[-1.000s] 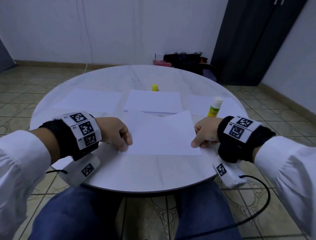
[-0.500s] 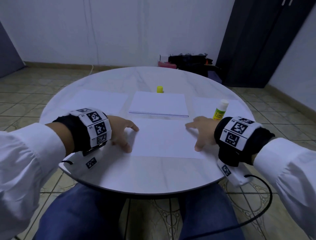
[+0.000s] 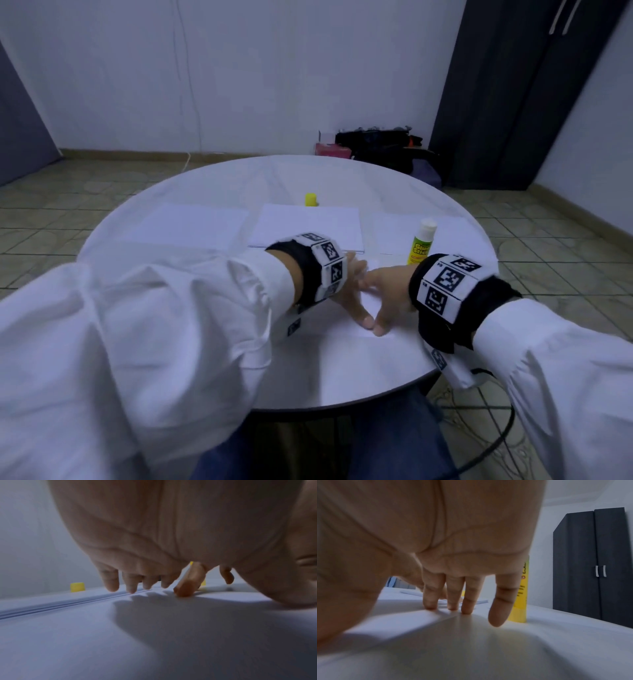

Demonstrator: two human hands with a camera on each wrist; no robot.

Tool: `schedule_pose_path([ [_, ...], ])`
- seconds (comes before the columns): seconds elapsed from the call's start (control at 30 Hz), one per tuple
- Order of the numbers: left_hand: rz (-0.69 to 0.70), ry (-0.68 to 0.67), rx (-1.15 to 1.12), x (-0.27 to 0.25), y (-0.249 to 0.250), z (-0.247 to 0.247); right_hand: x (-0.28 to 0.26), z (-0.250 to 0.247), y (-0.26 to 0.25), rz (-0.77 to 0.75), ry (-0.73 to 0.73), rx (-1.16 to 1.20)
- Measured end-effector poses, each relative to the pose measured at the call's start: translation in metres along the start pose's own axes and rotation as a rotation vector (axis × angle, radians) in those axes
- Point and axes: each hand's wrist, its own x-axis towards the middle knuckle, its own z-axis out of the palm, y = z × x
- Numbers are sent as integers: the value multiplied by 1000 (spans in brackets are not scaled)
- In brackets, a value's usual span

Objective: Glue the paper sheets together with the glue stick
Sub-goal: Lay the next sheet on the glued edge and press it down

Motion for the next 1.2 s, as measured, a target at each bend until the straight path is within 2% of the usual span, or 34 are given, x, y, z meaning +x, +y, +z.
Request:
schedule_pose_path([
  [0.13,-31,-46,15,1,-20,9,0,-1,2,-32,-20,-49],
  [0.4,-194,-97,-16,-54,-112,41,-2,-4,-1,-38,-37,-85],
  [0.5,-203,-138,-16,-65,-131,44,-3,-7,-6,-18,-48,-77],
  [0.63,-185,-145,2,-65,-138,43,-4,-10,-30,-49,-70,-263],
  [0.8,-162,-112,11,-60,-141,51,-5,-3,-96,-331,-37,-365],
  [0.9,-154,-84,77,-60,-133,52,9,-1,-134,-419,-26,-418],
  [1.07,-126,-27,194,-57,-129,54,21,-15,-160,-380,23,-499],
  [1.2,-130,-41,143,-56,-137,53,39,-17,-139,-344,-28,-406],
])
